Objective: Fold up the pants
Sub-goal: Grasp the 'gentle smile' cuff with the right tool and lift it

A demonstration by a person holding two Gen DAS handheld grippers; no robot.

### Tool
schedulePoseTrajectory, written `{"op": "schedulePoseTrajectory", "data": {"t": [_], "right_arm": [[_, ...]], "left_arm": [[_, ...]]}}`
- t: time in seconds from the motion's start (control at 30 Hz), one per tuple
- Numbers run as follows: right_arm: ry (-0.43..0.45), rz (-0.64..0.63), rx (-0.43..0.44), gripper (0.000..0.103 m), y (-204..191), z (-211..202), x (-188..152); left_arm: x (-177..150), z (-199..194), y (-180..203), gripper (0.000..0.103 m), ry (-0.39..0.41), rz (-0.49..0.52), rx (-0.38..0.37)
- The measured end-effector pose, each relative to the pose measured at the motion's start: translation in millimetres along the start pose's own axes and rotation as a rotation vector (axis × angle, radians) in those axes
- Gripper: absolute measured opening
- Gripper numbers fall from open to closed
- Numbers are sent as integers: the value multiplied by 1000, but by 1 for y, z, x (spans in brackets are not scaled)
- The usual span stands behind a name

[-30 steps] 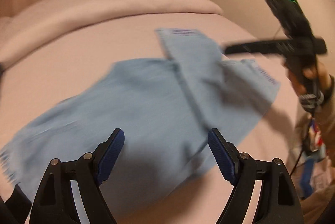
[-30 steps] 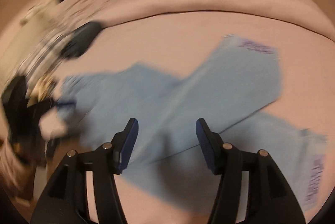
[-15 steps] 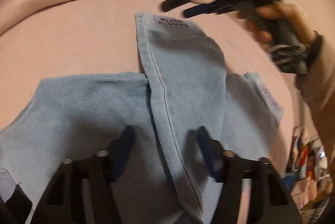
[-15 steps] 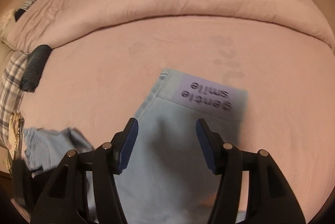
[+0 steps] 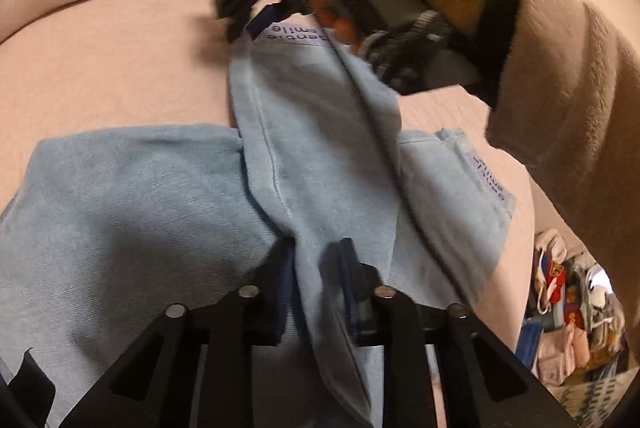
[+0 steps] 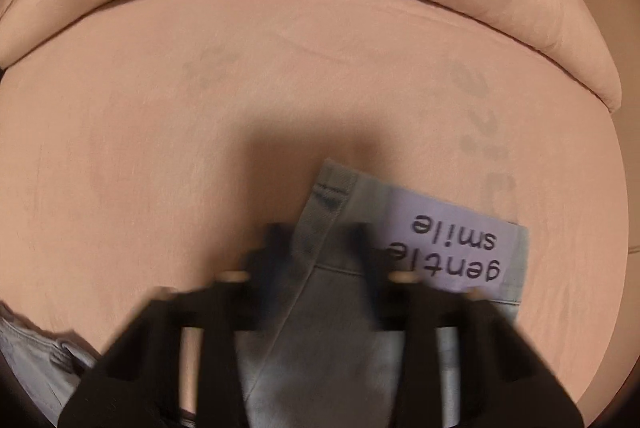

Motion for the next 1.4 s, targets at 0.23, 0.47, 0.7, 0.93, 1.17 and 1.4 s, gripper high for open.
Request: {"op": "schedulePoseTrajectory", "data": {"t": [0.23,0.47,0.7,0.93,1.17,1.4], "right_arm": [[106,157,176,11,33,-51,-8],[311,312,339,11,101,-158,-64],[452,519,419,11,188,-214,-162],[419,723,451,12,219,-178,-276],[276,877,456,12,208,-108,-324],[279,900,498,12,206,-109,-328]], "left_arm": [[-2,-8,10,3,13,15,4],[-1,-33,61,2,53,155,19],[-24,-35,105,2,8,347,77],[-45,-18,119,2,-71,424,128],[-60,-7,121,2,-168,510,178],[-60,-4,122,4,-119,611,292]]}}
Point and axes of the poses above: each gripper's, at about its wrist camera, not at the fingertips, and z roughly the way its jaws point, y to its right, x to its top, the point moved 8 cm from there along z, roughly the way its jaws point, and after that the axes turned 6 degrees about z, right-handed, at the moved point
